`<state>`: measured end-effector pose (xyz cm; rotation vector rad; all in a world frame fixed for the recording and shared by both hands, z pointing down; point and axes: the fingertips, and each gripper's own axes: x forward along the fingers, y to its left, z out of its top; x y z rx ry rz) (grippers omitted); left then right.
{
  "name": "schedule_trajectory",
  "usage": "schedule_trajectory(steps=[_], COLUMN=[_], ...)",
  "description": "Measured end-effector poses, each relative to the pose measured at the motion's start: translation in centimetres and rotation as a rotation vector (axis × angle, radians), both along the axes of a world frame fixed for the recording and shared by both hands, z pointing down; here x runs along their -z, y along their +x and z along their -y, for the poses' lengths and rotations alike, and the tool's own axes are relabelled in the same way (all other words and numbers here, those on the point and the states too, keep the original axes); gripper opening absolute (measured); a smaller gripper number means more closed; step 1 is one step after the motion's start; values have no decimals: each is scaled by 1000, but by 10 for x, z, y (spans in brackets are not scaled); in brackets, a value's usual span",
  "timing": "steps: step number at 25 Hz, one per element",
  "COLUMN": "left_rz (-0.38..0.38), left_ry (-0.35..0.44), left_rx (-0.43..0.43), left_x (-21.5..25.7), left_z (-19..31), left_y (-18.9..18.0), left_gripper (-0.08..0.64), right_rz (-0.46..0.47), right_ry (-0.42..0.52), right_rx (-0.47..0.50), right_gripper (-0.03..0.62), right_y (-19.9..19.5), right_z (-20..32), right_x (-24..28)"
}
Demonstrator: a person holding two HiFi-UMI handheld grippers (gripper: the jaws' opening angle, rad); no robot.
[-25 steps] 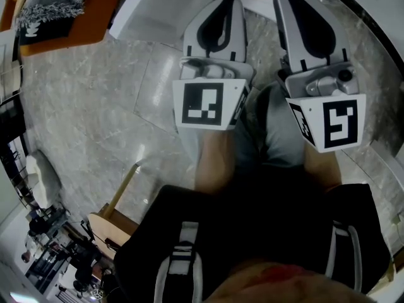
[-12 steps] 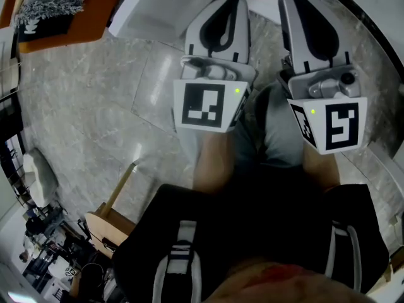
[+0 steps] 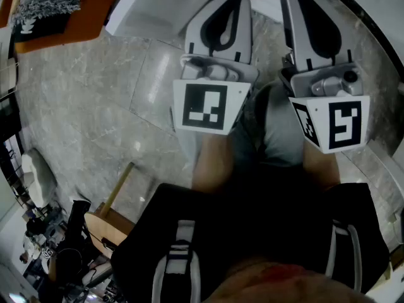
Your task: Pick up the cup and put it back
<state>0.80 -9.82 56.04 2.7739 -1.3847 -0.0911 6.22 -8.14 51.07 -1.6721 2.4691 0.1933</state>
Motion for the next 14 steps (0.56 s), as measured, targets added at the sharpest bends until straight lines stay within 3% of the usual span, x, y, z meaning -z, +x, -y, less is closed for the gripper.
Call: schedule_trajectory(steps=[14], left_rz=[-17], left_ry=[-5], left_rx=[-1], left_x=[4], left_z=[-2], left_y=[-2], left_gripper=[14], right_rz=[0], right_ry=[5], right_rx=[4], right_gripper=[9], right_y=[0], right_z=[-2], right_x=[3])
